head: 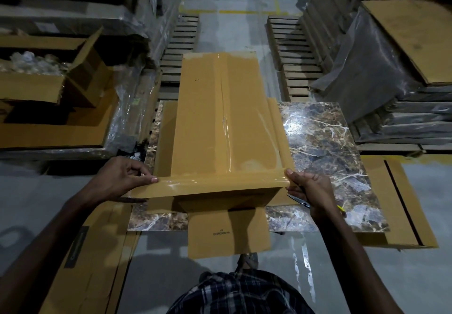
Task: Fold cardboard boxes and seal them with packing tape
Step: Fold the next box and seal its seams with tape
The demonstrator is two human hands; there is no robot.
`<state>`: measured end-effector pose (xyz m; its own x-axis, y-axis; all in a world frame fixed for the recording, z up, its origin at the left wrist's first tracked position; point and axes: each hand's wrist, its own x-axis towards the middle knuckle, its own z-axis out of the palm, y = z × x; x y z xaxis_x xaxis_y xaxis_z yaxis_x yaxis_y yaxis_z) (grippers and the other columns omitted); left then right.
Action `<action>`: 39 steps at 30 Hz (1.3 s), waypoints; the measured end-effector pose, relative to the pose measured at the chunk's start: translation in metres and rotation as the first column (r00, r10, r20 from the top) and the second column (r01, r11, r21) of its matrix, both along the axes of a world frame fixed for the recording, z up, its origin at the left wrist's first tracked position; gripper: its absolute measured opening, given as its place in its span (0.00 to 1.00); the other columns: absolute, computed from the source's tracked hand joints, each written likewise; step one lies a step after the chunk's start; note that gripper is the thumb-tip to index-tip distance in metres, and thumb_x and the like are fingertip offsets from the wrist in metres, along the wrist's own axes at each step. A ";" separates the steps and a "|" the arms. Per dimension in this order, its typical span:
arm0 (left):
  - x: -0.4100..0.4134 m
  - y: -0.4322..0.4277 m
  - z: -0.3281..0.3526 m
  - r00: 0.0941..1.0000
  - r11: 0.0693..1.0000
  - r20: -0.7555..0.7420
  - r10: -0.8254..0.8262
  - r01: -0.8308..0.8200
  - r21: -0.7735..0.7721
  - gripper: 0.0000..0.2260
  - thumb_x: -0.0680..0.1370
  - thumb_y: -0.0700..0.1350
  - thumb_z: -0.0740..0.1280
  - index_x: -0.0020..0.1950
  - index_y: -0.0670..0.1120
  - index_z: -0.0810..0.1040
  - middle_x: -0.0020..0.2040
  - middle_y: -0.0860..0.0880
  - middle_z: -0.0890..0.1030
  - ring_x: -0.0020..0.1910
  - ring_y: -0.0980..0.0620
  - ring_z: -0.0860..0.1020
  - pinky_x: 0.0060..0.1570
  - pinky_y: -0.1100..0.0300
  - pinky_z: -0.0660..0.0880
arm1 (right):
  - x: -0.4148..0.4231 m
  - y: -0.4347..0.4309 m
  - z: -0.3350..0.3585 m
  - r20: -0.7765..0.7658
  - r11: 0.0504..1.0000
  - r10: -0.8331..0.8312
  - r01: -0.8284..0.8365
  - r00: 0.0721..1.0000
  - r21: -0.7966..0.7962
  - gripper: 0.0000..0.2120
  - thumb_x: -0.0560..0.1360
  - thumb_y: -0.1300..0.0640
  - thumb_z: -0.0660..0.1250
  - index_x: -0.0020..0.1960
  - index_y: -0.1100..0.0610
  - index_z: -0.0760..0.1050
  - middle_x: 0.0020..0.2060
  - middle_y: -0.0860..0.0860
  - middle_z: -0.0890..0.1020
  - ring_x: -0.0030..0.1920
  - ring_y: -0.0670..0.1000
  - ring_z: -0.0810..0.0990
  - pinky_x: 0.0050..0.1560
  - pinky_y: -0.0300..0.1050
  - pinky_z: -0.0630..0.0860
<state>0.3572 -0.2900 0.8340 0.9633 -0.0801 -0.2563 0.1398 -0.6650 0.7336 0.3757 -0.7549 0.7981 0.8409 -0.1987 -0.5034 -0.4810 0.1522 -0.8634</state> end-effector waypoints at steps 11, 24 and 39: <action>0.009 -0.005 -0.008 0.999 0.999 -0.004 -0.032 0.032 -0.032 0.10 0.67 0.55 0.79 0.39 0.49 0.89 0.41 0.54 0.88 0.43 0.59 0.85 0.49 0.57 0.78 | -0.003 -0.003 -0.011 -0.014 0.997 -0.068 0.068 0.998 -0.023 0.10 0.74 0.59 0.78 0.49 0.66 0.84 0.36 0.60 0.86 0.31 0.51 0.84 0.34 0.41 0.84; 0.010 -0.006 -0.026 0.998 0.993 -0.059 -0.035 0.028 -0.110 0.18 0.66 0.62 0.82 0.40 0.48 0.88 0.44 0.51 0.88 0.49 0.55 0.86 0.58 0.50 0.79 | 0.001 -0.005 -0.018 -0.116 0.999 -0.003 -0.003 0.993 -0.054 0.08 0.73 0.57 0.78 0.47 0.60 0.84 0.32 0.51 0.85 0.23 0.49 0.77 0.31 0.41 0.79; 0.012 -0.004 -0.031 0.999 0.999 -0.051 -0.018 0.016 -0.037 0.07 0.68 0.52 0.80 0.39 0.50 0.88 0.43 0.53 0.88 0.47 0.57 0.86 0.54 0.53 0.79 | -0.056 -0.003 -0.034 0.201 0.890 -0.181 0.247 0.963 -0.383 0.11 0.80 0.51 0.72 0.60 0.51 0.84 0.51 0.45 0.86 0.52 0.34 0.83 0.57 0.41 0.81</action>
<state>0.3695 -0.2943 0.8026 0.9475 -0.1064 -0.3015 0.1668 -0.6401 0.7499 0.3193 -0.7575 0.7642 0.8158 -0.5394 -0.2085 -0.3305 -0.1390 -0.9335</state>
